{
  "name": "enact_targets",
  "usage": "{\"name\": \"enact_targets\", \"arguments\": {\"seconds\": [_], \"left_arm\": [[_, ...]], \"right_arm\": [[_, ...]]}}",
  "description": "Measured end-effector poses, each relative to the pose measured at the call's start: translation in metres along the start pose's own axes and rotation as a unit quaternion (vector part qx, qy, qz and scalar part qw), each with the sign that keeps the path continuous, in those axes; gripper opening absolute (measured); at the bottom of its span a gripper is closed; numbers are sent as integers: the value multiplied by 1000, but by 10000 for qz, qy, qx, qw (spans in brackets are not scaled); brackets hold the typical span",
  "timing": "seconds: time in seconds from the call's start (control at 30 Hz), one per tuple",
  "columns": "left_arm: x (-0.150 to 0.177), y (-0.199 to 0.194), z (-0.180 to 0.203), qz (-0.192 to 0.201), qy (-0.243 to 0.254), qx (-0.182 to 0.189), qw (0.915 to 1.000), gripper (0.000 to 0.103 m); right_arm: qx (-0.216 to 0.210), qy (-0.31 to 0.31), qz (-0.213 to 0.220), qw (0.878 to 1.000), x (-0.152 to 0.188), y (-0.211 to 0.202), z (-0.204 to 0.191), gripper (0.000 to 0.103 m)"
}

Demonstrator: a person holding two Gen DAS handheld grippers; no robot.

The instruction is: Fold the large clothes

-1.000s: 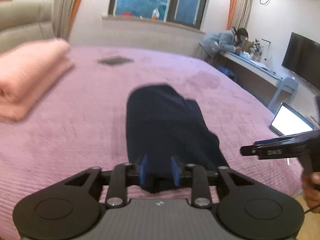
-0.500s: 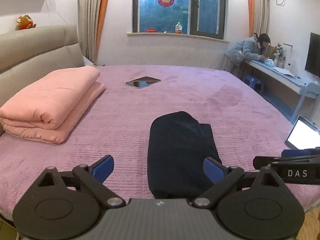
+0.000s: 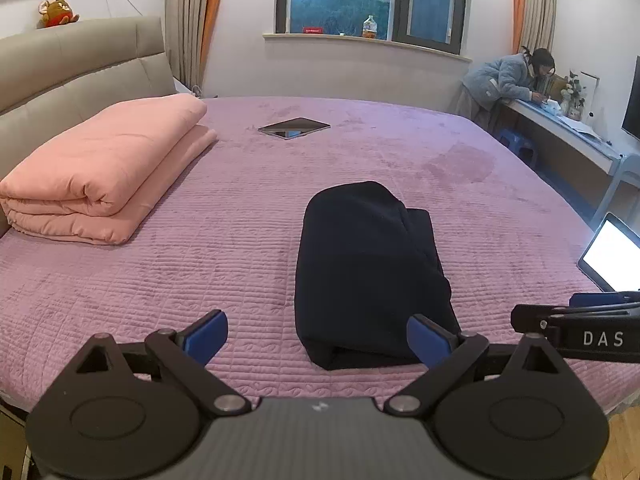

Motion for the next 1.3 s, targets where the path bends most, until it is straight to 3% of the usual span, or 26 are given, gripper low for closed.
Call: {"name": "enact_targets", "arguments": {"seconds": [1.3], "left_arm": [[4,-7,-6,24,-26,-159,9999,98]], "right_arm": [[-180,-220,-62,9996,5,-2,0,83]]}}
Point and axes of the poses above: each gripper's, at about its wrist camera, not at the fingertips, and y roughly the way its jaws point, z to its right, x to its underside, the point moved 10 cm from there along y, roughly the way its jaws point, and after that the axes turned 9 degrees about -y, right-handed, at the moved point
